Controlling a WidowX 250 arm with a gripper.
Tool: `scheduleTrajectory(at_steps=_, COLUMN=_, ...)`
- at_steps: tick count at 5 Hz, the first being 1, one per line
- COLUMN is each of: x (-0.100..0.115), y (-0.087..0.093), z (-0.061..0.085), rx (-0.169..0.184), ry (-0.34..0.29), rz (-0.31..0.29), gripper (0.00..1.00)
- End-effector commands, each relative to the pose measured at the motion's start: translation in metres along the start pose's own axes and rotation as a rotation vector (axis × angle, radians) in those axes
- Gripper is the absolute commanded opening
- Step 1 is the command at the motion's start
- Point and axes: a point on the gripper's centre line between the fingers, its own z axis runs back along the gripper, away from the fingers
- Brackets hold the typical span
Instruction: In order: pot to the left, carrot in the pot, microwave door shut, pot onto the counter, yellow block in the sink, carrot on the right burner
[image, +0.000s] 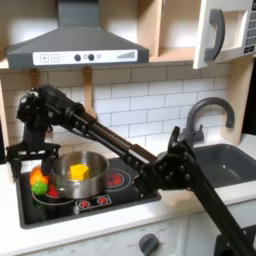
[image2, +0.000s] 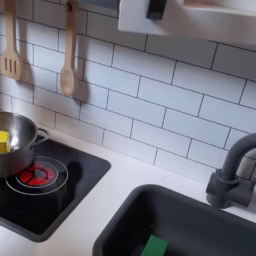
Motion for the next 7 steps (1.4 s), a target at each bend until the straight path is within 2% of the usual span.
scheduleTrajectory(at_steps=1, x=0.003, y=-0.010, z=-0.005, rx=-0.013, ry=0.004, rz=-0.023, gripper=1.00)
scheduleTrajectory(at_steps=3, x=0.006, y=-0.015, z=-0.010, rx=-0.033, ry=-0.001, rz=-0.039, gripper=1.00)
scheduleTrajectory(at_steps=5, x=0.008, y=-0.018, z=-0.015, rx=-0.077, ry=-0.026, rz=-0.041, gripper=1.00)
scheduleTrajectory(at_steps=7, x=0.004, y=-0.014, z=-0.018, rx=-0.085, ry=-0.019, rz=-0.053, gripper=1.00)
